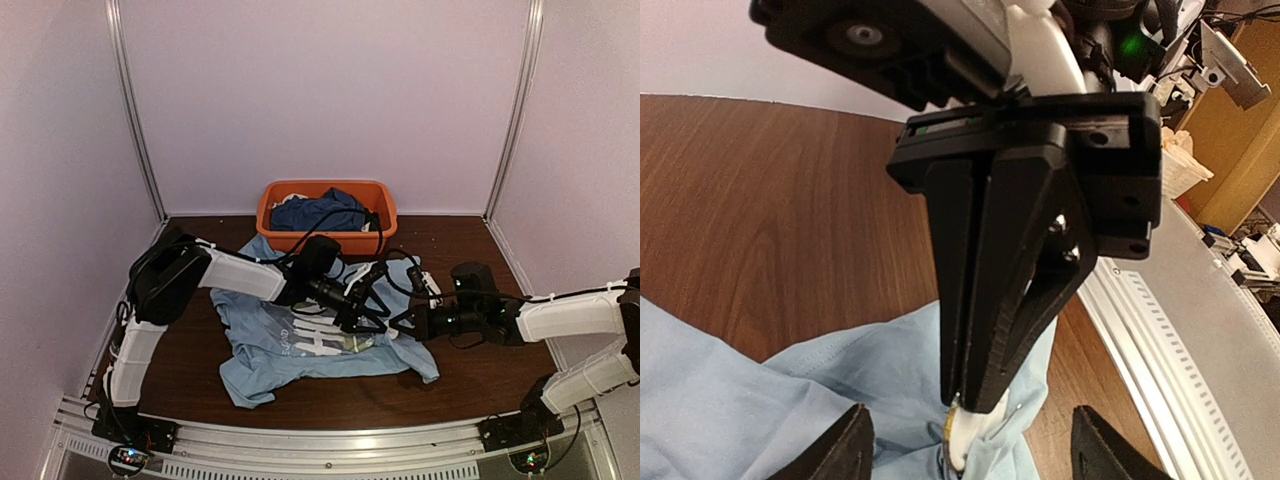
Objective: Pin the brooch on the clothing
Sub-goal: Pin the brooch onto the flattened clothing.
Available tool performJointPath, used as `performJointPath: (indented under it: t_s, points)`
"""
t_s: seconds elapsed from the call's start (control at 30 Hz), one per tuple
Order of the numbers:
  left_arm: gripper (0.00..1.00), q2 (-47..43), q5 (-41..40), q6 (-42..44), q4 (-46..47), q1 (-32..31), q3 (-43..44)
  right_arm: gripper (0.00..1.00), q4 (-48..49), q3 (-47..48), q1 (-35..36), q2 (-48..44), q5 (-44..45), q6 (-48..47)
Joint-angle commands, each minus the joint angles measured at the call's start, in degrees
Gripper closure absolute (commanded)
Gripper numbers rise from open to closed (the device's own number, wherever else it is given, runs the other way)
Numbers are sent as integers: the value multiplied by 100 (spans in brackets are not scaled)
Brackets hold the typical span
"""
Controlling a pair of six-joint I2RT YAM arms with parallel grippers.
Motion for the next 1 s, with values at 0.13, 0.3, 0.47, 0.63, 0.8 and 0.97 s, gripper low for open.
performJointPath:
  t_s: [0.13, 0.3, 0.47, 0.63, 0.8, 0.97]
  points:
    - [36, 158, 14, 191, -228, -52, 205, 100, 279, 100, -22, -227, -132, 105]
    - [50, 176, 37, 194, -241, -52, 223, 100, 306, 92, -22, -243, -139, 117]
    - [56, 185, 34, 194, -243, -52, 230, 100, 327, 70, -23, -252, -126, 126]
    - [60, 185, 59, 172, -174, -52, 225, 100, 356, 50, -23, -245, -142, 127]
    - [64, 202, 99, 82, -67, -52, 216, 100, 384, 9, -24, -243, -148, 134]
    - [65, 207, 159, 35, -8, -45, 203, 100, 393, -22, -22, -243, -150, 111]
